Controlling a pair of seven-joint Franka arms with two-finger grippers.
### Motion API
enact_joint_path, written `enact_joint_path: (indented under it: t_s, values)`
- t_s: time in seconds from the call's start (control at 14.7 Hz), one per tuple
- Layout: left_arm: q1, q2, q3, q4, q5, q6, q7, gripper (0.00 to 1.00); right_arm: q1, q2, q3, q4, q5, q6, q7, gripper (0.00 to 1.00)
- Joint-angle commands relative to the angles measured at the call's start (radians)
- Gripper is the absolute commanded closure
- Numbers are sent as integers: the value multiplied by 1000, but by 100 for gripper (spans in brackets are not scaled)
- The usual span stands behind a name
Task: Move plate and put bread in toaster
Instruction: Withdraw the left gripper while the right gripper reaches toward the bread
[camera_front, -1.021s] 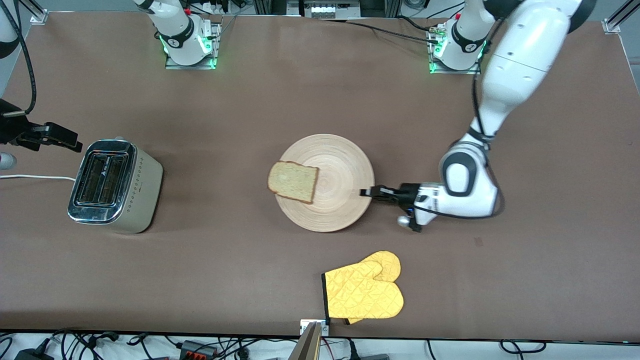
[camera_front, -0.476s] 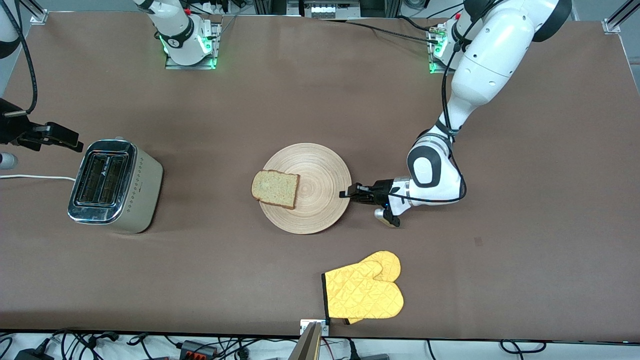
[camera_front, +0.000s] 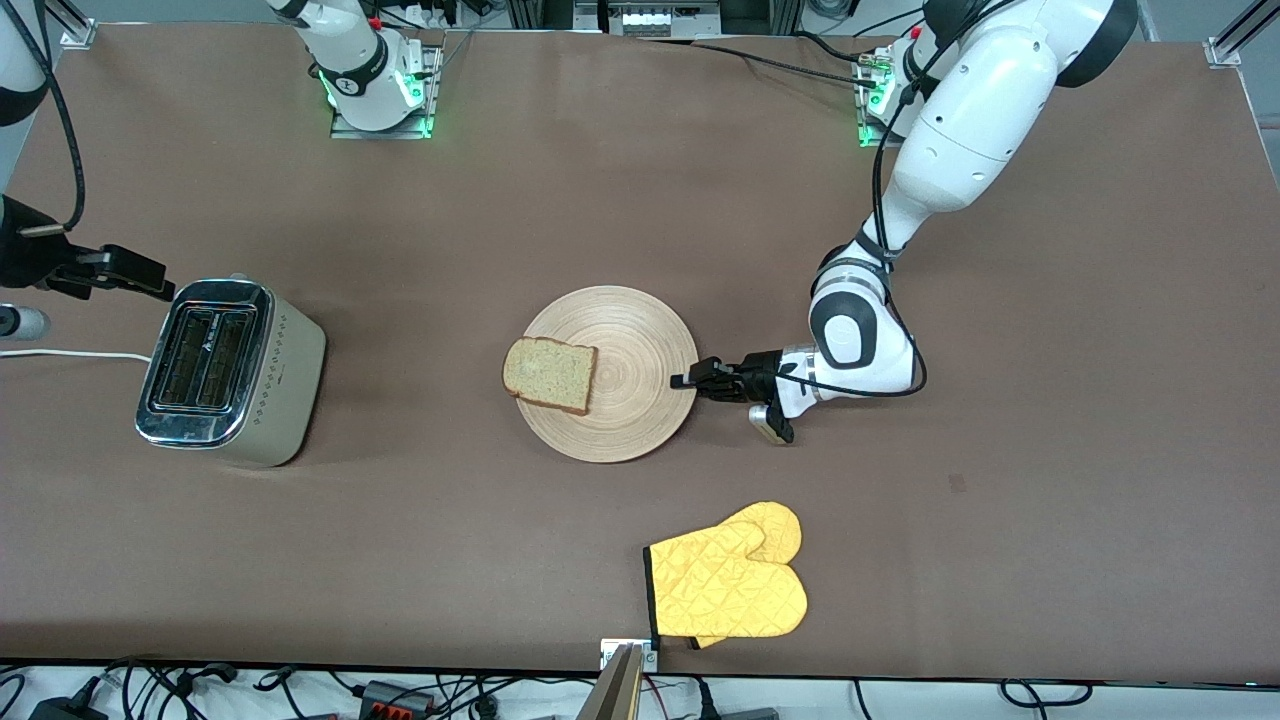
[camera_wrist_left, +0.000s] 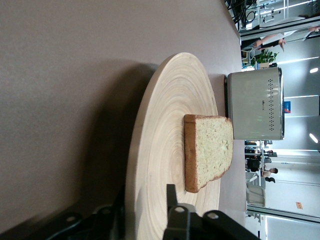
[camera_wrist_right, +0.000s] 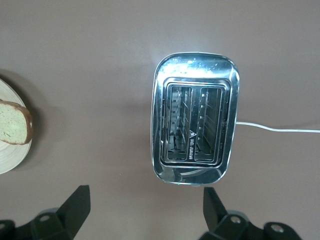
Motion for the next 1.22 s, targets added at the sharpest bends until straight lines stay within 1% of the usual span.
enact_joint_path:
  t_s: [0.0,0.07,0.14,0.2,0.27,0.48,0.54,0.68,0.75,0.82,0.88,1.02,1.16]
  values:
    - [13,-43,12,-11,-17,-10,35,0,13,4,3,-28,7,-8,12,0]
    - [18,-50,19,-10,-8,-19,42,0,15,16,3,-34,7,-9,12,0]
    - [41,-60,23,-4,35,-24,52,0,15,32,3,-34,7,-9,12,0]
    - [62,-63,20,4,107,-46,52,0,18,51,4,-34,9,-9,4,0]
    - [87,-63,20,21,180,-83,52,0,25,66,4,-33,30,0,-2,0]
    - [188,-63,20,93,432,-216,46,0,32,68,4,-25,133,3,-13,0]
    - [209,-63,20,114,481,-269,44,0,29,69,3,-26,157,0,-22,0]
    - [260,-61,21,168,592,-359,43,0,28,91,3,-26,173,12,-23,0]
    - [281,-61,21,195,650,-396,43,0,30,97,3,-26,228,24,-22,0]
    - [300,-61,21,237,713,-451,38,0,32,111,3,-26,324,29,-8,0]
    - [320,-63,21,284,789,-515,23,0,38,117,3,-31,392,35,-8,0]
    - [352,-66,23,367,915,-621,-28,0,67,151,3,-52,401,93,-7,0]
    - [361,-111,21,429,1068,-724,-92,0,94,143,6,-149,406,226,-7,0]
